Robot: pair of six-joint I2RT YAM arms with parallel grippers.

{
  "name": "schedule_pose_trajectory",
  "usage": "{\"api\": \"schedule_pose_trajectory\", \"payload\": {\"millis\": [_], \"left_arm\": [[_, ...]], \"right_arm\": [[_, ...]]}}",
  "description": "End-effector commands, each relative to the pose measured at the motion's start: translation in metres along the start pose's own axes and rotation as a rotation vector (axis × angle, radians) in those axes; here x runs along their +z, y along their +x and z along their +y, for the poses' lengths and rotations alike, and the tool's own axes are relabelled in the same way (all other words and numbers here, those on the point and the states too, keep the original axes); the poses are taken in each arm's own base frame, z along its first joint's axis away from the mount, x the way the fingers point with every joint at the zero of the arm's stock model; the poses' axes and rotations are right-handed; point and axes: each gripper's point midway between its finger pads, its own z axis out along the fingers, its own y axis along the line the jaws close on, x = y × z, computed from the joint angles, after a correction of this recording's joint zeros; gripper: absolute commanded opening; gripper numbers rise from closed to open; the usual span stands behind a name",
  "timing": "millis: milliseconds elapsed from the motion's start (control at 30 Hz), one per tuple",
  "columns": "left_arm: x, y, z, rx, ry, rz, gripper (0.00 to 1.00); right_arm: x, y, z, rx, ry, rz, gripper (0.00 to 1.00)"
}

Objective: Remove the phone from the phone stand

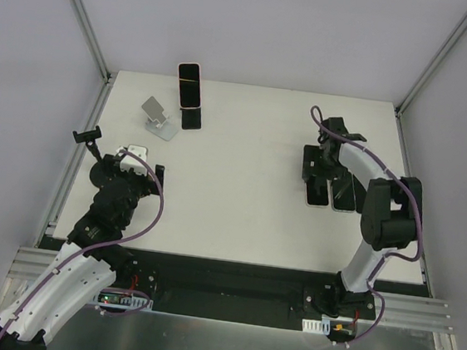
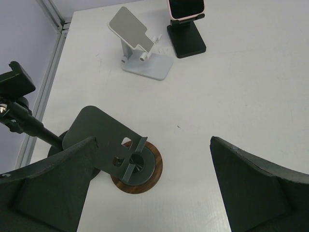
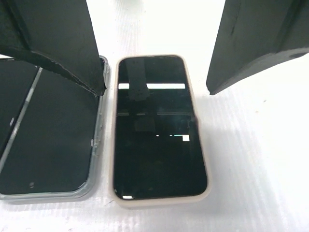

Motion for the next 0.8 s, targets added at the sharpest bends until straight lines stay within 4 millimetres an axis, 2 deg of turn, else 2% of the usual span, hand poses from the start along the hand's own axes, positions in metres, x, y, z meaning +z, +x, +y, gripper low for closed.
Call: {"api": "schedule_pose_trajectory", "payload": {"millis": [0,33,200,300,400,533,767], "left_arm": [[0.001,-0.014,-0.004,-0.039,0.018,-0.040,0.99],[0.002,-0.014,-0.005,-0.041,0.024,-0.038,0.99],[0.005,-0.012,-0.008,-0.038,0.034,-0.020,0.99],[0.005,-0.012,-0.010,-0.039,0.042,-0.016,0.99],[0.005,-0.012,-0.011,-0.040,0.044,-0.015,0.99],[0.006,-0.011,-0.012,-0.040,0.050,-0.009,0.99],[0.007,-0.011,-0.018,-0.057,0.073,0.001,0.99]], "right_arm": [[-0.030,-0.014,0.020,-0.048,-0.137,-0.128,0.89],[-0.036,-0.017,0.022,-0.054,-0.147,-0.155,0.89],[-0.048,-0.018,0.069,-0.094,-0.335,-0.177,0.90],[-0.047,-0.014,0.093,-0.080,-0.411,-0.153,0.90],[-0.037,-0.009,0.109,-0.050,-0.451,-0.123,0.91],[-0.018,-0.004,0.110,-0.022,-0.434,-0.099,0.91],[0.007,0.005,0.097,-0.013,-0.346,-0.060,0.91]]}}
